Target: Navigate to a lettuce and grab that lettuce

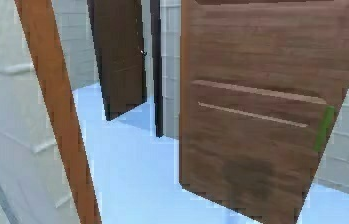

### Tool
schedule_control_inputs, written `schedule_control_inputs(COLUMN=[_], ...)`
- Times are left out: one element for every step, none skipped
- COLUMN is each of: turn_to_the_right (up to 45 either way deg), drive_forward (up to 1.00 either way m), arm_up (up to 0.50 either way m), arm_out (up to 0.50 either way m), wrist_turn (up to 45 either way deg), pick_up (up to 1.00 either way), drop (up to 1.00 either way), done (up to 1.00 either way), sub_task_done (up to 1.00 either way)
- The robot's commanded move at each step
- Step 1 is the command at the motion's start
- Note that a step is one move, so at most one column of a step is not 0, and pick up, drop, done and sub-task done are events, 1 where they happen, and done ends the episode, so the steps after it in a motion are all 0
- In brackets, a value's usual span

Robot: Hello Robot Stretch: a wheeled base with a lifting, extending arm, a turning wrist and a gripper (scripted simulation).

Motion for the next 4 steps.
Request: schedule_control_inputs(turn_to_the_right=[-45.0,-39.0,0.0,-45.0], drive_forward=[0.0,0.0,0.7,0.0], arm_up=[0.0,0.0,0.0,0.0], arm_out=[0.0,0.0,0.0,0.0], wrist_turn=[0.0,0.0,0.0,0.0], pick_up=[0.0,0.0,0.0,0.0], drop=[0.0,0.0,0.0,0.0], done=[0.0,0.0,0.0,0.0], sub_task_done=[0.0,0.0,0.0,0.0])
